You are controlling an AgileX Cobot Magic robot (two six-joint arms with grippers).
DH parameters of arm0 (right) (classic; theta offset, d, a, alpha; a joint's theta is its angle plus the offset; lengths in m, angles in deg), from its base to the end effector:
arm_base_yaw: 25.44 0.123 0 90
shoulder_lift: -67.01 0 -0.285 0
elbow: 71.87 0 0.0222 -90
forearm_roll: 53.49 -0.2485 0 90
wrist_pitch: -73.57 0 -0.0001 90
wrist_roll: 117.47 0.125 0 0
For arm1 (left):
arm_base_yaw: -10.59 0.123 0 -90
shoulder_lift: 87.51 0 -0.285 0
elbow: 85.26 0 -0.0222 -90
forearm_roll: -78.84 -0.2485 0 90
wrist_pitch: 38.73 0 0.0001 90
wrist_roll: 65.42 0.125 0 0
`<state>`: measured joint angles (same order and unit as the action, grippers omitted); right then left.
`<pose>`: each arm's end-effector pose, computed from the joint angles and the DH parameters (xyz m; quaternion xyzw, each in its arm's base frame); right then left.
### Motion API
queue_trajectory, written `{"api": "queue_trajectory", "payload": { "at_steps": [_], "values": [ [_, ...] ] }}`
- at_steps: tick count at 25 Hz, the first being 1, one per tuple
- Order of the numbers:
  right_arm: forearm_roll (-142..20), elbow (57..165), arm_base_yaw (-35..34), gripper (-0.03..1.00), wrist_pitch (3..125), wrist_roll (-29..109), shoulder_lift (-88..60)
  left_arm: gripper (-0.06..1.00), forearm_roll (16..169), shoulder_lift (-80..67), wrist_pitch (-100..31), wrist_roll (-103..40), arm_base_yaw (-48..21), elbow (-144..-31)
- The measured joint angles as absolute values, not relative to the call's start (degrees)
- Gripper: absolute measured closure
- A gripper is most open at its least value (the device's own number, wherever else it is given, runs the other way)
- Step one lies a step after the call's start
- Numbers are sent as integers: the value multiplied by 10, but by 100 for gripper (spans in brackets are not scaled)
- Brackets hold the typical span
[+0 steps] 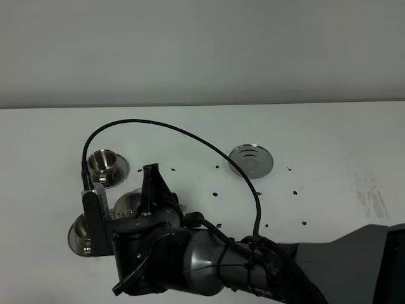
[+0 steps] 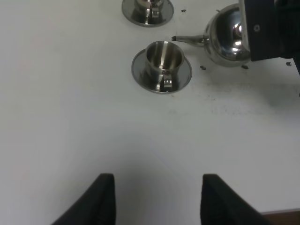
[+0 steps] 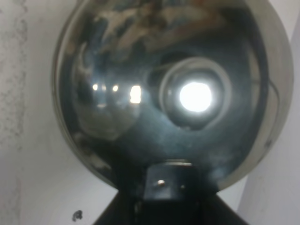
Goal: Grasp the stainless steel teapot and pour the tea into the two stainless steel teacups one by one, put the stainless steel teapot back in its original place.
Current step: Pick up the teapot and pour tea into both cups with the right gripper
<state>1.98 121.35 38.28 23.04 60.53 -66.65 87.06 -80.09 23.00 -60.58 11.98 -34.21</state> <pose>0.2763 0.3799 0.1350 -0.7027 0.5965 -0.2917 0.2555 0.0254 -0.0151 0.2467 0.0281 0.8642 -0.0445 0.5004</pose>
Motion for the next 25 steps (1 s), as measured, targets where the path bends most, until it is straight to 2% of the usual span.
{"api": "queue_trajectory", "payload": {
  "at_steps": [25],
  "values": [
    [105,1214,388,77,229,554,-673,54,871,-801,230,-606,120,-342]
  ]
}}
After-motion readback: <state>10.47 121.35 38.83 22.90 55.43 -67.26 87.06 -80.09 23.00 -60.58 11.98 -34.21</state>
